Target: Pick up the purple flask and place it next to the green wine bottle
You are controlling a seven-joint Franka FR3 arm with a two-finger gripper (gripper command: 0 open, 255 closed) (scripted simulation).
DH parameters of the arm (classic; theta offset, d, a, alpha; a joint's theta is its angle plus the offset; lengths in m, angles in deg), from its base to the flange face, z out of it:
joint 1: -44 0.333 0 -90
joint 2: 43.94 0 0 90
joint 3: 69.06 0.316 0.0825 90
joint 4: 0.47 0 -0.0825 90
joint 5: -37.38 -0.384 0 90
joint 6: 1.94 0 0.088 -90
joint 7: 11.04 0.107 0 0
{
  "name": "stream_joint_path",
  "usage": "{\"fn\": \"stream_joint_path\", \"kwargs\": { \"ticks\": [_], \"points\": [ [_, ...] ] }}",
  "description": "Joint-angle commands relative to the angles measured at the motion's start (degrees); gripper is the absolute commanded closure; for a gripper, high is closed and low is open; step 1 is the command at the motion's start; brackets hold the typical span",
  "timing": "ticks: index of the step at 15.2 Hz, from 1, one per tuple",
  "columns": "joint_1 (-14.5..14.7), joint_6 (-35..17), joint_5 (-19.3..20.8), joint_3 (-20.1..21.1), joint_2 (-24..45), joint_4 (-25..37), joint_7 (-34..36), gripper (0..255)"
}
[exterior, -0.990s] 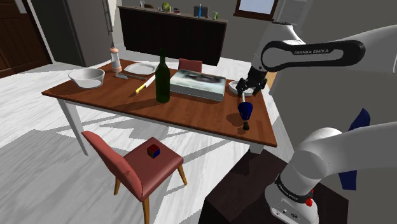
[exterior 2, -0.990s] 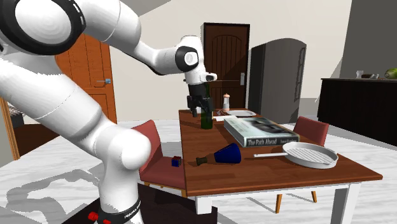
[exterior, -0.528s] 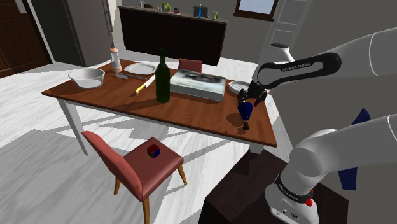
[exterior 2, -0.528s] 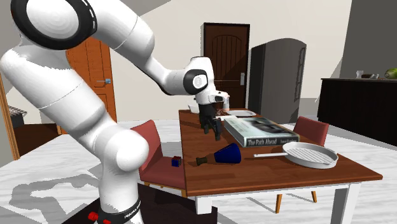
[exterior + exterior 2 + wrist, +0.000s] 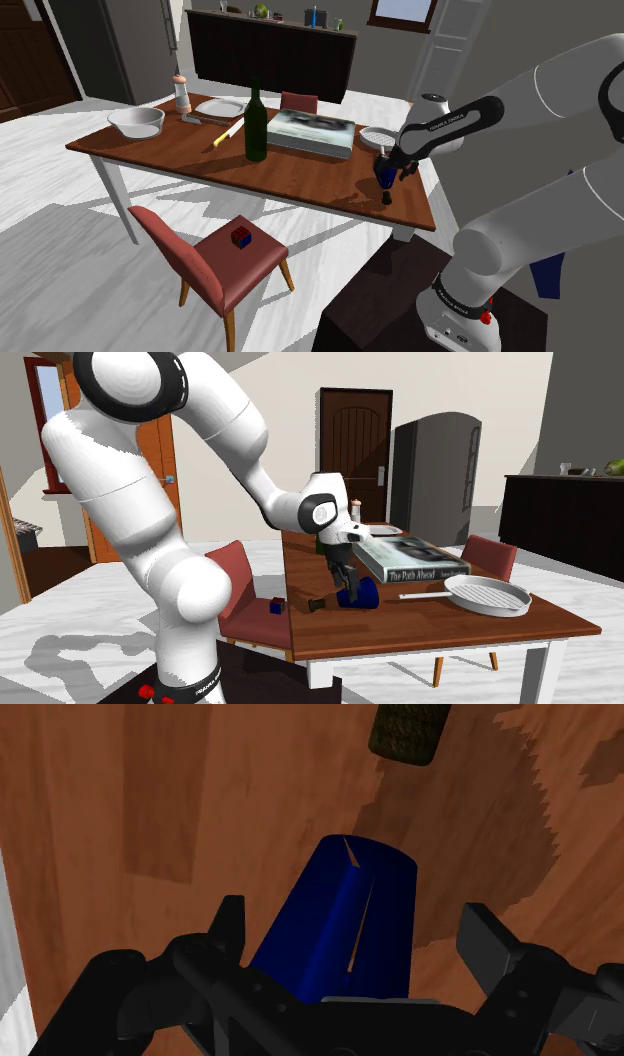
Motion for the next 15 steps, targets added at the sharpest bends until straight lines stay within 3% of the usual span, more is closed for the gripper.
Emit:
{"fn": "stream_joint_path", "kwargs": {
  "ticks": [1, 4, 12, 13, 15],
  "points": [
    [0.01, -2.37, 0.03, -0.35, 2.01, -0.28, -0.03, 0],
    [0.18, -5.12, -0.08, -0.71, 4.59, -0.45, -0.13, 0],
    [0.17, -5.11, -0.08, -0.71, 4.58, -0.46, -0.13, 0],
    [0.17, -5.11, -0.08, -0.71, 4.58, -0.46, -0.13, 255],
    [0.17, -5.11, -0.07, -0.71, 4.57, -0.47, -0.14, 255]
  ]
}}
